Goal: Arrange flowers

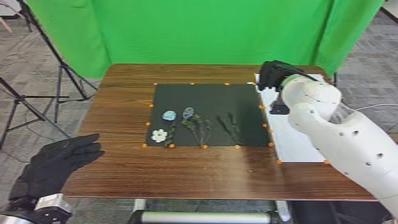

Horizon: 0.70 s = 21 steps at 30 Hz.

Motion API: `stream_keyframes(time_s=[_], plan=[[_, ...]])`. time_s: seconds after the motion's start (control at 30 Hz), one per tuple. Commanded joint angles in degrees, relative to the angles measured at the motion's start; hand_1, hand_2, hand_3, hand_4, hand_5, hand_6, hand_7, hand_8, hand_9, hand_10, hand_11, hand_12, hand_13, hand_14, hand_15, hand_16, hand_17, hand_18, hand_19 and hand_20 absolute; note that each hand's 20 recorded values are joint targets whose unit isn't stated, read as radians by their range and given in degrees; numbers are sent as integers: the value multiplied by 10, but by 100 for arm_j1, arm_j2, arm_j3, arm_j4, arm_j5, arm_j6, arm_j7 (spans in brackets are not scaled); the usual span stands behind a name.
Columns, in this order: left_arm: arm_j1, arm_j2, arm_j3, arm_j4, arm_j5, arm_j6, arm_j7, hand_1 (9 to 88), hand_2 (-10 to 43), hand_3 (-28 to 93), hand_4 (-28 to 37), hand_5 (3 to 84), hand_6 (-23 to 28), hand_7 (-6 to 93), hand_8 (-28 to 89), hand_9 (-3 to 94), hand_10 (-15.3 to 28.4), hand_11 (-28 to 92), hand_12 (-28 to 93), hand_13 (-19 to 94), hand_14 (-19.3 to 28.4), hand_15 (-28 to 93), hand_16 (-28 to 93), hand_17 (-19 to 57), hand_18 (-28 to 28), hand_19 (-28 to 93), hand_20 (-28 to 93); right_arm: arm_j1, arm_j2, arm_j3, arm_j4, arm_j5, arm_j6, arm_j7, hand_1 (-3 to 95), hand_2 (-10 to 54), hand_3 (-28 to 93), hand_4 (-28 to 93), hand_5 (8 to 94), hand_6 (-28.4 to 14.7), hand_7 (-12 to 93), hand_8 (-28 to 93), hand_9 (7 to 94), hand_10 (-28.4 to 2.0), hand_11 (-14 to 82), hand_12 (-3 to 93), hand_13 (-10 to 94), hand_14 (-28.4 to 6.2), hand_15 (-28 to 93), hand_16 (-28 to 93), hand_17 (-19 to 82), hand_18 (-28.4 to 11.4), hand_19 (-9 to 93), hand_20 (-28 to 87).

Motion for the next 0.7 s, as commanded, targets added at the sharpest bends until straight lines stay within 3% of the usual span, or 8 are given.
stream_keyframes(time_s=[0.03, 0.17, 0.2, 0.33, 0.4, 0.53, 0.63, 0.7], plan=[[-23, -72, 40, 31, 41, -25, 9, 276, 56, 789, -171, 509, 156, 139, -84, 415, 232, 377, 107, 290, 284, 612, -124, -94, 226, 587, 160, -304, 556, 431, 585, -228, -299, 217, 378, -65, 862, -281, 562, -46, 203, -128, 575, -181, 238, 168, 631, -97, 794, 202, 249, -206, 822, 137], [-76, -72, 110, 54, 31, -33, 39, 275, 56, 791, -171, 509, 156, 139, -84, 415, 233, 376, 106, 291, 284, 611, -124, -94, 226, 586, 160, -374, 432, 588, 772, -306, -246, 224, 373, -74, 858, -282, 549, -44, 207, -130, 562, -184, 234, 169, 622, -99, 793, 197, 244, -206, 821, 135], [-15, 3, 125, 50, -14, 22, 134, 275, 56, 791, -171, 509, 157, 139, -84, 414, 233, 376, 107, 291, 284, 611, -124, -94, 226, 587, 160, -343, 413, 559, 827, -352, -195, 209, 372, -75, 857, -282, 546, -44, 208, -130, 558, -185, 233, 170, 620, -99, 794, 195, 244, -206, 822, 135], [-83, -22, 169, 71, 2, -12, 101, 276, 56, 790, -172, 509, 156, 139, -84, 414, 233, 377, 107, 291, 284, 612, -124, -94, 226, 587, 161, -309, 303, 600, 980, -411, -157, 219, 370, -82, 855, -282, 534, -43, 204, -132, 548, -186, 228, 169, 614, -98, 795, 193, 239, -206, 820, 134], [-54, 37, 181, 79, -41, 18, 178, 275, 57, 790, -172, 509, 156, 140, -84, 415, 233, 376, 106, 291, 284, 612, -124, -94, 226, 587, 161, -269, 260, 570, 1070, -388, -123, 254, 370, -84, 855, -283, 529, -42, 203, -131, 542, -187, 223, 168, 612, -99, 796, 192, 237, -206, 818, 133], [-86, 42, 213, 99, -39, 7, 210, 275, 57, 790, -172, 509, 156, 139, -84, 414, 233, 377, 107, 290, 284, 612, -124, -94, 226, 587, 161, -270, 76, 625, 1259, -418, -108, 238, 369, -85, 854, -283, 527, -41, 201, -132, 541, -187, 219, 167, 610, -99, 798, 189, 236, -206, 817, 133], [-18, 20, 248, 112, -117, -13, 254, 275, 56, 791, -171, 508, 155, 140, -83, 415, 233, 377, 107, 291, 284, 612, -124, -94, 226, 586, 161, -164, -64, 480, 1450, -378, -90, 291, 370, -86, 854, -283, 526, -41, 199, -132, 541, -187, 217, 167, 610, -100, 798, 188, 236, -207, 817, 134], [-18, 92, 329, 140, -163, 41, 322, 275, 56, 791, -172, 509, 156, 140, -84, 415, 233, 376, 107, 290, 284, 611, -125, -94, 226, 586, 161, -200, -211, 584, 1528, -544, -260, 338, 369, -86, 854, -283, 523, -42, 193, -133, 540, -187, 214, 166, 610, -101, 798, 187, 235, -208, 816, 134]])
